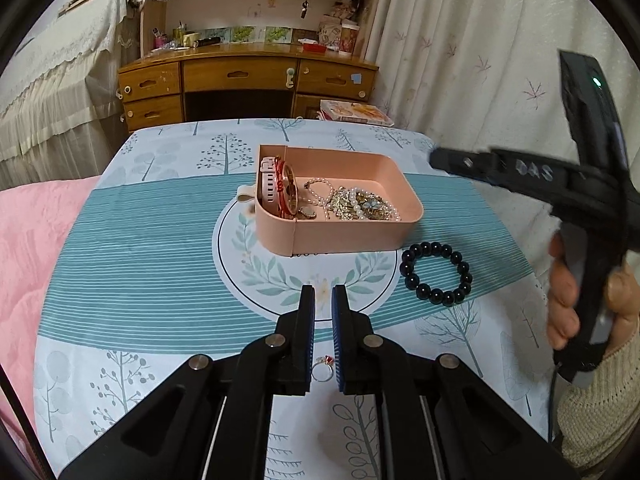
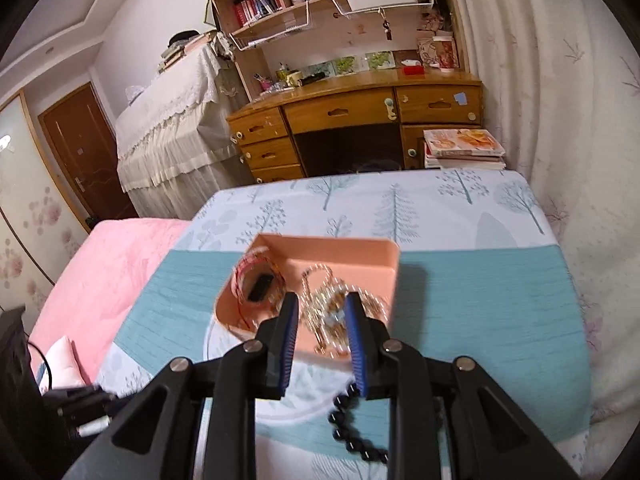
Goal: Organize jewelry
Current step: 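Release the flower brooch into the peach tray with the right tool, then grasp the pink-stone ring with the right tool while the left tool grasps the silver ring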
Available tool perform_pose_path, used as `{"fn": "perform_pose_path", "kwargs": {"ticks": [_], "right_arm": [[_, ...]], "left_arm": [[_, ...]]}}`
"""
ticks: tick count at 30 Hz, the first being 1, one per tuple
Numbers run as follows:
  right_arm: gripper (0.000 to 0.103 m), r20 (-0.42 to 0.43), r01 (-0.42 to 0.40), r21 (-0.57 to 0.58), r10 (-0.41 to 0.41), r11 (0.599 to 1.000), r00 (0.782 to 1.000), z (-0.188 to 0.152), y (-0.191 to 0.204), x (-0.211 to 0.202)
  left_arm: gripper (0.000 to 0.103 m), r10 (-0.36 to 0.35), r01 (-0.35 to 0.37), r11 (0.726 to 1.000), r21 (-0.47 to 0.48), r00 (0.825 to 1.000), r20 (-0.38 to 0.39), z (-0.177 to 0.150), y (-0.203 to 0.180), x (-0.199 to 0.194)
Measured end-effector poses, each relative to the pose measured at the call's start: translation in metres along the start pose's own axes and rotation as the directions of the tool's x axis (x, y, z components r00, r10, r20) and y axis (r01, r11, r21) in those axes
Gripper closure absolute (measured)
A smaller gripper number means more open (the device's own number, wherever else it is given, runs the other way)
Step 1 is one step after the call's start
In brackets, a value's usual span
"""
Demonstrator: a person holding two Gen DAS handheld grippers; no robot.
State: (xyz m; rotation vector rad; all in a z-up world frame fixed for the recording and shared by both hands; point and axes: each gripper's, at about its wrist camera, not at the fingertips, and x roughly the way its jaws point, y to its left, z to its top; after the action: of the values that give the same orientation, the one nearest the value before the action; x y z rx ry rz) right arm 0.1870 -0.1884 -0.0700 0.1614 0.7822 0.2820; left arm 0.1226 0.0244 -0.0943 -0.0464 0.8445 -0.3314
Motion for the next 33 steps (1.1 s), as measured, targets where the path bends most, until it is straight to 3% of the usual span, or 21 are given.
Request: {"fn": "perform_pose_path", "kwargs": {"ticks": [3, 8, 15, 22, 28, 33], "right_arm": [[0.079, -0.023, 0.002, 0.003, -0.002, 1.000, 1.000, -0.013, -0.003, -0.007], [0.079, -0.056, -0.014, 0.005, 0.015, 1.000, 0.998, -0.041, -0.006, -0.018], [0.079, -0.160, -0.142, -0.100, 0.125, 0.985, 0.979, -0.096, 0.003, -0.037], [0.079, -0.248, -0.206, -0.326, 0.126, 0.923, 0.960, -0.153, 0.028, -0.053], [0.079, -0.297, -0.272, -0.393, 0.158, 0.878, 0.942, -0.176, 0.034, -0.054], [0.079, -0.300, -0.269, -0.427, 0.145, 0.863, 0.943, -0.177, 0.038, -0.040]], "left_arm": [[0.084, 0.017, -0.017, 1.000, 0.002, 1.000, 0.005, -0.001, 0.000, -0.001], [0.084, 0.026, -0.026, 0.999, 0.021, 0.999, -0.020, -0.007, 0.002, 0.002], [0.065, 0.030, -0.021, 0.994, 0.107, 0.996, -0.083, -0.035, -0.004, 0.004], [0.065, 0.014, 0.007, 0.988, 0.155, 0.991, -0.132, -0.063, -0.011, -0.003], [0.064, -0.007, 0.027, 0.991, 0.134, 0.989, -0.149, -0.077, -0.010, -0.009], [0.064, -0.005, 0.026, 0.992, 0.125, 0.987, -0.164, -0.087, -0.011, -0.010]]}}
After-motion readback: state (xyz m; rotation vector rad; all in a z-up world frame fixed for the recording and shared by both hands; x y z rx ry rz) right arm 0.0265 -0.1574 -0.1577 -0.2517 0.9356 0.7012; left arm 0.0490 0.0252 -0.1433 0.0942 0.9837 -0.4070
